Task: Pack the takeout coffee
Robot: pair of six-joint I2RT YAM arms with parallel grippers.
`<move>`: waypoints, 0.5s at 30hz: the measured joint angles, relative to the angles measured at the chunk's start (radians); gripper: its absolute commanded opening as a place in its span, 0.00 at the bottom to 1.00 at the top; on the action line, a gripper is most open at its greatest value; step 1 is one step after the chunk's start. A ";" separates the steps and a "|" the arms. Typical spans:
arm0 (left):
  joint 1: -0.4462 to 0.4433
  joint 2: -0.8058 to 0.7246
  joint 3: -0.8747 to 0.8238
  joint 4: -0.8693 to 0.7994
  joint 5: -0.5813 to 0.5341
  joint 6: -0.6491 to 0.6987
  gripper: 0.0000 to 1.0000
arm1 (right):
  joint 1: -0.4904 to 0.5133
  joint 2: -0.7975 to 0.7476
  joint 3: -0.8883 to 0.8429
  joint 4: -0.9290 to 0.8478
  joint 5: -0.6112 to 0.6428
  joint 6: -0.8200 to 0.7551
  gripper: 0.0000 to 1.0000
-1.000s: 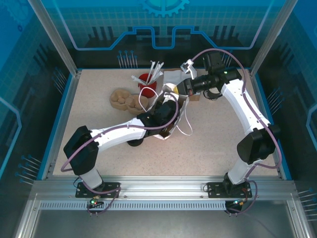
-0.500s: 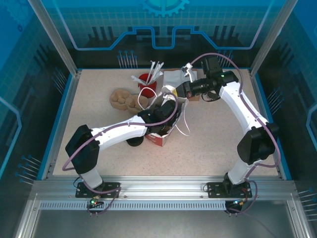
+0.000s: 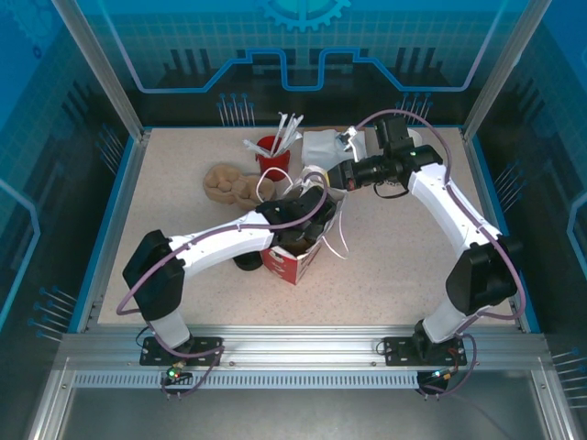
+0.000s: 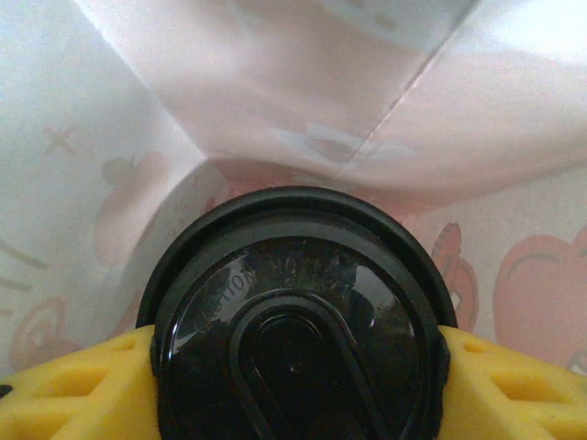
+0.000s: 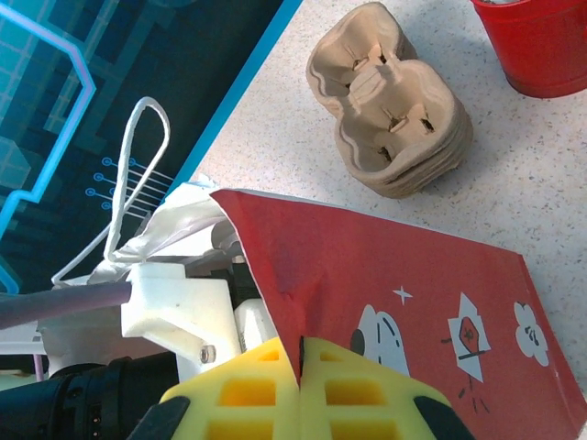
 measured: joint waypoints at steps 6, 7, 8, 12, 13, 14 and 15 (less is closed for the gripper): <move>0.022 0.049 0.057 -0.058 0.039 -0.016 0.65 | 0.000 -0.005 -0.019 0.027 0.034 0.006 0.00; 0.024 0.055 0.066 -0.066 0.045 -0.022 0.65 | 0.000 -0.005 -0.023 0.032 0.038 0.008 0.00; 0.027 0.059 0.071 -0.072 0.051 -0.023 0.65 | 0.000 -0.007 -0.026 0.036 0.040 0.008 0.00; 0.051 0.084 0.096 -0.094 0.072 -0.038 0.65 | 0.001 -0.014 -0.036 0.029 0.040 0.012 0.00; 0.056 0.090 0.103 -0.099 0.079 -0.038 0.64 | 0.001 -0.014 -0.037 0.029 0.043 0.013 0.00; 0.058 0.092 0.106 -0.103 0.082 -0.038 0.65 | 0.001 -0.014 -0.037 0.029 0.047 0.015 0.01; 0.058 0.096 0.112 -0.107 0.087 -0.039 0.64 | 0.001 -0.014 -0.037 0.028 0.050 0.016 0.01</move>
